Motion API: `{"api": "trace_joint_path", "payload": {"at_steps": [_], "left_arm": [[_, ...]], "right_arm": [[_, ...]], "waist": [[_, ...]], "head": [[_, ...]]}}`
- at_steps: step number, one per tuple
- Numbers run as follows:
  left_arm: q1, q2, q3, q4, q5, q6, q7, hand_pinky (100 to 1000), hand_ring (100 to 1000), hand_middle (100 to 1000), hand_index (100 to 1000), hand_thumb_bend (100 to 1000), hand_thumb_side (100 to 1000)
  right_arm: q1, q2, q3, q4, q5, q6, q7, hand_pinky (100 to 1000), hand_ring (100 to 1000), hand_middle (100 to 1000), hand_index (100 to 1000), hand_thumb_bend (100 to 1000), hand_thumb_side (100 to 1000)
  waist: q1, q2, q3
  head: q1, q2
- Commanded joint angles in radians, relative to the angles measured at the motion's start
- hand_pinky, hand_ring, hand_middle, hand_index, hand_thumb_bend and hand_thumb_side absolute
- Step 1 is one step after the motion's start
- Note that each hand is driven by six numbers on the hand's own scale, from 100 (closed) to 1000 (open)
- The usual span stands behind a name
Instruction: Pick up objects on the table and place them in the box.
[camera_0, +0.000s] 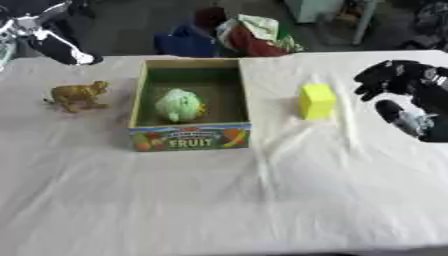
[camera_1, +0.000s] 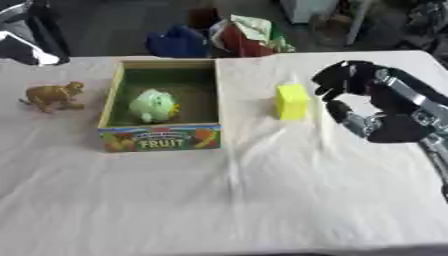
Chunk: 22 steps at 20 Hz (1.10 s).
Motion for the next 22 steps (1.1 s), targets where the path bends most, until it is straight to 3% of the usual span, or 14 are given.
{"api": "trace_joint_path", "payload": {"at_steps": [1,12,22], "left_arm": [[-0.018,0.024,0.02,0.071,-0.07,-0.024,0.036,689,645,628,727,515,291],[-0.029,-0.02,0.074,0.292,-0.258,-0.029,0.121,682,635,618,720,456,242],[-0.029,-0.041,0.118,0.39,-0.243,0.01,0.122,678,626,615,725,418,260]], "right_arm": [[-0.012,-0.023,-0.016,-0.005,-0.004,-0.003,0.003,684,735,762,766,200,429],[-0.01,-0.009,-0.015,-0.002,-0.004,-0.003,0.007,684,735,761,765,189,445],[-0.013,0.002,-0.014,-0.002,0.001,-0.006,0.011,685,736,761,766,183,456]], "waist": [[0.0,-0.011,-0.003],[-0.01,0.001,-0.022],[-0.021,0.02,-0.038]], "head": [[0.0,-0.011],[0.007,-0.015],[0.016,-0.016]]}}
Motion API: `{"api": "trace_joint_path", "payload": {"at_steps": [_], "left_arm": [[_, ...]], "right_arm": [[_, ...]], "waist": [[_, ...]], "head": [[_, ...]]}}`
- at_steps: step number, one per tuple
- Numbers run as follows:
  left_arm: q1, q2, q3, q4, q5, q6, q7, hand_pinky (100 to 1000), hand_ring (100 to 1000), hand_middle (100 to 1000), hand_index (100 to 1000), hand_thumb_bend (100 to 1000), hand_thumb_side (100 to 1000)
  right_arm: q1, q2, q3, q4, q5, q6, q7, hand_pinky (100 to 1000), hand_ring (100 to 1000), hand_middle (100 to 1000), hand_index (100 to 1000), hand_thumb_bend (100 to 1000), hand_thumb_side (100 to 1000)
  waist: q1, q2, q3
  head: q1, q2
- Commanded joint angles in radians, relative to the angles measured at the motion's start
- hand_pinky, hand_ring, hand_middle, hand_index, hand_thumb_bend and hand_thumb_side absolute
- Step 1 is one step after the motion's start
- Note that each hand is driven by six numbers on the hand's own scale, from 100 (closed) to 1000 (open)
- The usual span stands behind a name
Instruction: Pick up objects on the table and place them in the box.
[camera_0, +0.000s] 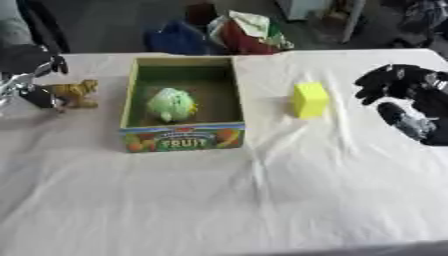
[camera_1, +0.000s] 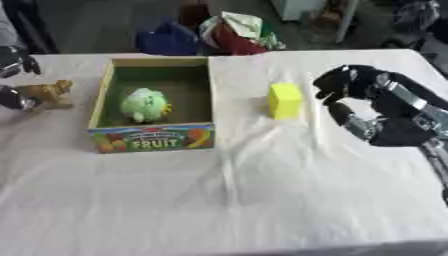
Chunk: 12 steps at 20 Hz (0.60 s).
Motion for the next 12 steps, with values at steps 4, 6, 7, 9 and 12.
{"api": "trace_joint_path", "payload": {"at_steps": [4,6,7,9,12], "left_arm": [[-0.025,0.013,0.019,0.004,-0.023,0.051,0.007,677,628,626,729,410,247],[-0.023,0.011,0.023,0.01,-0.042,0.077,0.02,676,630,632,730,406,244],[-0.021,0.009,0.025,0.014,-0.052,0.09,0.026,675,628,631,729,402,243],[-0.019,0.005,0.029,0.025,-0.067,0.109,0.033,666,618,617,721,391,238],[-0.015,0.002,0.034,0.038,-0.083,0.126,0.039,641,583,580,691,351,213]], "right_arm": [[-0.014,-0.01,-0.009,-0.006,0.004,-0.004,0.005,685,735,761,766,179,462],[-0.015,-0.007,-0.009,-0.006,0.005,-0.005,0.006,685,735,761,766,178,464],[-0.016,-0.006,-0.009,-0.006,0.006,-0.005,0.007,685,735,761,766,178,465],[-0.017,-0.004,-0.009,-0.005,0.007,-0.006,0.008,685,735,761,766,176,468],[-0.017,-0.003,-0.009,-0.004,0.01,-0.007,0.008,685,735,761,766,174,471]], "waist": [[-0.003,-0.001,-0.005],[-0.005,0.004,-0.007],[-0.006,0.006,-0.008],[-0.007,0.01,-0.009],[-0.009,0.014,-0.011]], "head": [[0.013,-0.015],[0.021,-0.015],[0.025,-0.017],[0.031,-0.018],[0.036,-0.019]]}}
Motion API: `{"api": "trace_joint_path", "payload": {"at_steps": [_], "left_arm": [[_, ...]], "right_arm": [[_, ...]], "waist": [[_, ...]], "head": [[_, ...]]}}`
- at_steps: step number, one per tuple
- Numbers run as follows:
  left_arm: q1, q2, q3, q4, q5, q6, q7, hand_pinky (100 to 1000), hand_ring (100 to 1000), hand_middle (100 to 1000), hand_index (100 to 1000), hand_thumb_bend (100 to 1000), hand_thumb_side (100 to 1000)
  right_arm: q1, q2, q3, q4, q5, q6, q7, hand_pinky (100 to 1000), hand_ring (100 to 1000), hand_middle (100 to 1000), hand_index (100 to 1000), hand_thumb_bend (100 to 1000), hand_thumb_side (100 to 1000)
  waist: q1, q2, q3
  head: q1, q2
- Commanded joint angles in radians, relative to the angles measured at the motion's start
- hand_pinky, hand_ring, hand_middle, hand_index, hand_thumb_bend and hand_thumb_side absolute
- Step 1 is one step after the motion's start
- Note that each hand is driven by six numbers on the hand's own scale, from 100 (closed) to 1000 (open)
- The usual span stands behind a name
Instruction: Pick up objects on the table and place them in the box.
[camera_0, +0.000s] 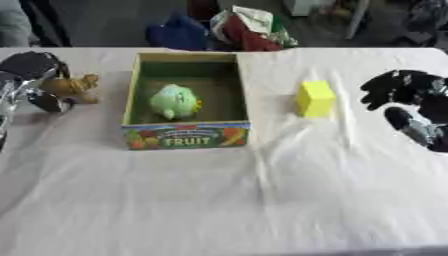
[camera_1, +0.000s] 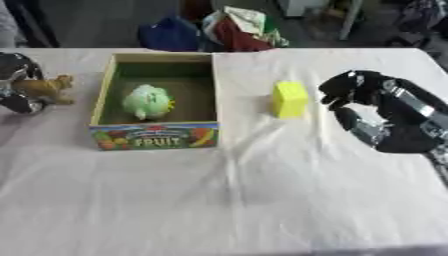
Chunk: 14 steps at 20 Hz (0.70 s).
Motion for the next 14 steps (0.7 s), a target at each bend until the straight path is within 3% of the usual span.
{"api": "trace_joint_path", "payload": {"at_steps": [1,4,6,14], "left_arm": [[-0.015,0.015,0.014,0.003,-0.019,0.02,0.007,634,570,566,681,333,205],[-0.013,0.015,0.017,0.006,-0.026,0.028,0.016,597,492,481,606,148,162],[-0.013,0.016,0.018,0.002,-0.029,0.031,0.025,577,462,447,569,100,149],[-0.014,0.054,0.011,-0.116,0.12,0.008,-0.003,567,444,426,556,100,183]], "right_arm": [[-0.016,-0.014,-0.01,-0.004,0.007,-0.004,0.004,685,734,761,766,173,471],[-0.017,-0.012,-0.01,-0.003,0.007,-0.005,0.005,685,734,761,766,171,472],[-0.016,-0.012,-0.01,-0.001,0.008,-0.005,0.005,685,735,761,766,166,476],[-0.014,-0.017,-0.011,0.004,0.009,-0.005,0.003,686,735,762,768,116,492]], "waist": [[0.0,-0.01,-0.003],[0.0,-0.009,-0.003],[-0.001,-0.01,-0.003],[0.002,-0.021,0.005]], "head": [[0.008,-0.011],[0.008,-0.012],[0.005,-0.012],[-0.01,-0.009]]}}
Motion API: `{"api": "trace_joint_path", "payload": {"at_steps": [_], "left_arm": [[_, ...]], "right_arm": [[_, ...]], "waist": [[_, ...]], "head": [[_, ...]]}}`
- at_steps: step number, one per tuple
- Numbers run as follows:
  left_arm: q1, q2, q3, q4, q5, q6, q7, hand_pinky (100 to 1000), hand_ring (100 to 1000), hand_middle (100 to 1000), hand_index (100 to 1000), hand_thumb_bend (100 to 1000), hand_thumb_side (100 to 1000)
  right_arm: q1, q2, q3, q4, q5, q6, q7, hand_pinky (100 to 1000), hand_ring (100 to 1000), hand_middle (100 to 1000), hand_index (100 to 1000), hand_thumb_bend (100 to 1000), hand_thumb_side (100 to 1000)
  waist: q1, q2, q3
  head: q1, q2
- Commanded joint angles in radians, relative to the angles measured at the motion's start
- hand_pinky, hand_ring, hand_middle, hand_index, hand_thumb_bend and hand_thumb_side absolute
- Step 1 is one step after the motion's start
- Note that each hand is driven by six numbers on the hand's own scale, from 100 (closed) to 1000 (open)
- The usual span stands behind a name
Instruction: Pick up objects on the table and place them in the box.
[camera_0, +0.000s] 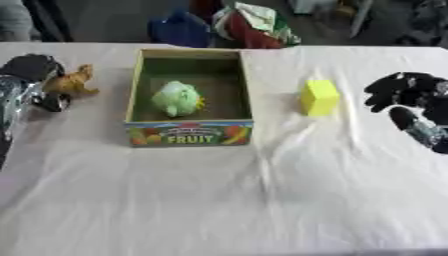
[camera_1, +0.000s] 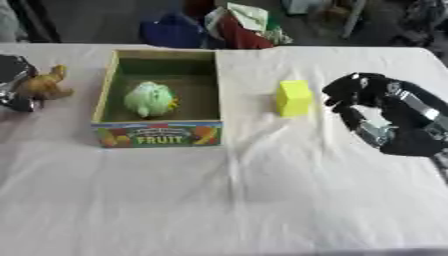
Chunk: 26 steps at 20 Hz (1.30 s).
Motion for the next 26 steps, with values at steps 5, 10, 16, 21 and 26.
{"api": "trace_joint_path", "payload": {"at_steps": [5,10,16,21,26], "left_arm": [[-0.043,0.075,-0.042,-0.214,0.166,-0.04,-0.074,570,441,423,556,100,191],[-0.091,0.03,-0.092,-0.313,0.23,-0.076,-0.119,579,446,429,564,100,204],[-0.144,-0.101,-0.13,-0.321,0.229,-0.094,-0.135,585,452,435,572,100,215],[-0.168,-0.193,-0.149,-0.261,0.142,-0.108,-0.118,594,468,453,585,100,209],[-0.165,-0.259,-0.137,-0.176,0.057,-0.103,-0.079,598,480,466,601,100,221]], "right_arm": [[-0.012,-0.024,-0.009,0.0,0.002,-0.002,0.003,687,736,762,768,110,491],[-0.012,-0.024,-0.005,0.002,-0.002,-0.001,0.009,687,736,762,767,100,496],[-0.02,-0.015,0.007,0.0,-0.007,0.001,0.024,686,736,761,767,100,504],[-0.031,-0.009,0.015,-0.002,-0.011,0.001,0.035,686,736,761,766,100,508],[-0.041,0.0,0.021,-0.003,-0.013,0.003,0.043,686,736,761,765,100,512]], "waist": [[0.01,-0.034,0.009],[0.014,-0.044,0.013],[0.015,-0.043,-0.004],[0.017,-0.039,-0.025],[0.015,-0.031,-0.045]], "head": [[-0.011,-0.01],[-0.012,-0.012],[0.006,-0.021],[0.017,-0.026],[0.024,-0.035]]}}
